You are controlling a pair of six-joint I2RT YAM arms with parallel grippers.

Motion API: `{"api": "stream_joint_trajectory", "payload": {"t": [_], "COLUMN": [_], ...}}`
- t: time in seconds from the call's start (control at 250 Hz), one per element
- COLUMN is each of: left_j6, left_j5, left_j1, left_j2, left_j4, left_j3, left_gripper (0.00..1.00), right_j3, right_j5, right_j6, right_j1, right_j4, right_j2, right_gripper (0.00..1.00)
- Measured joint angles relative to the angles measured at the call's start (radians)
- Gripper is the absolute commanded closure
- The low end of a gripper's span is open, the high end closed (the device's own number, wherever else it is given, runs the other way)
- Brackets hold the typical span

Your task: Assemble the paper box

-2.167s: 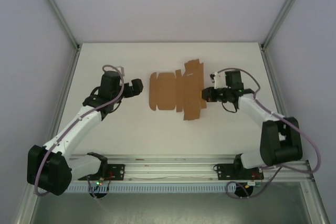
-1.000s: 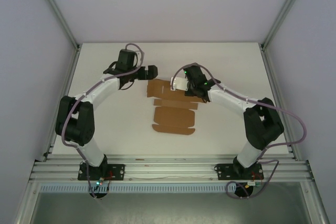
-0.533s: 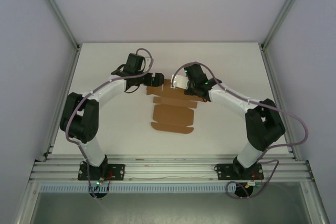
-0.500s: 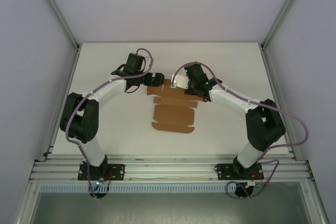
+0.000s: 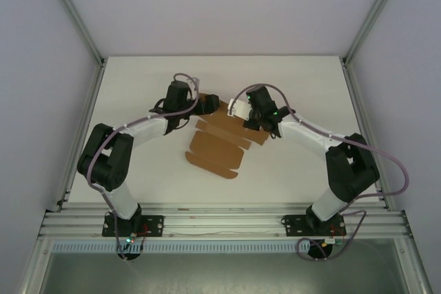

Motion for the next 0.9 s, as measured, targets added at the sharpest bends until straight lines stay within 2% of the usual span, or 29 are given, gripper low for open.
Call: {"api": "stream_joint_trajectory", "payload": {"t": [0.276, 0.492, 0.58, 0.747, 0.899], "left_j6": [0.036, 0.051, 0.063, 0.082, 0.085], "left_j5": [-0.117, -0.138, -0.168, -0.200, -0.156], "left_j1": [0.006, 0.157, 0.190, 0.191, 0.196], "left_j2": [-0.175, -0.304, -0.308, -0.290, -0.209], "left_j4": [-0.055, -0.135, -0.167, -0.179, -0.139], "left_j3": [-0.056, -0.192, -0.230, -0.268, -0.264], "left_gripper": [0.00, 0.00, 0.00, 0.00, 0.00], "right_j3": [-0.008, -0.011, -0.012, -0.012, -0.012], "right_j5": [-0.040, -0.040, -0.040, -0.044, -0.053], "right_j6": [0.033, 0.034, 0.034, 0.037, 0.042], "right_j1": [-0.013, -0.046, -0.051, -0.052, -0.052], "right_j4": [0.050, 0.050, 0.049, 0.043, 0.036], "right_j2": [-0.057, -0.093, -0.095, -0.095, -0.095], "right_gripper": [1.00, 1.00, 1.00, 1.00, 1.00]}}
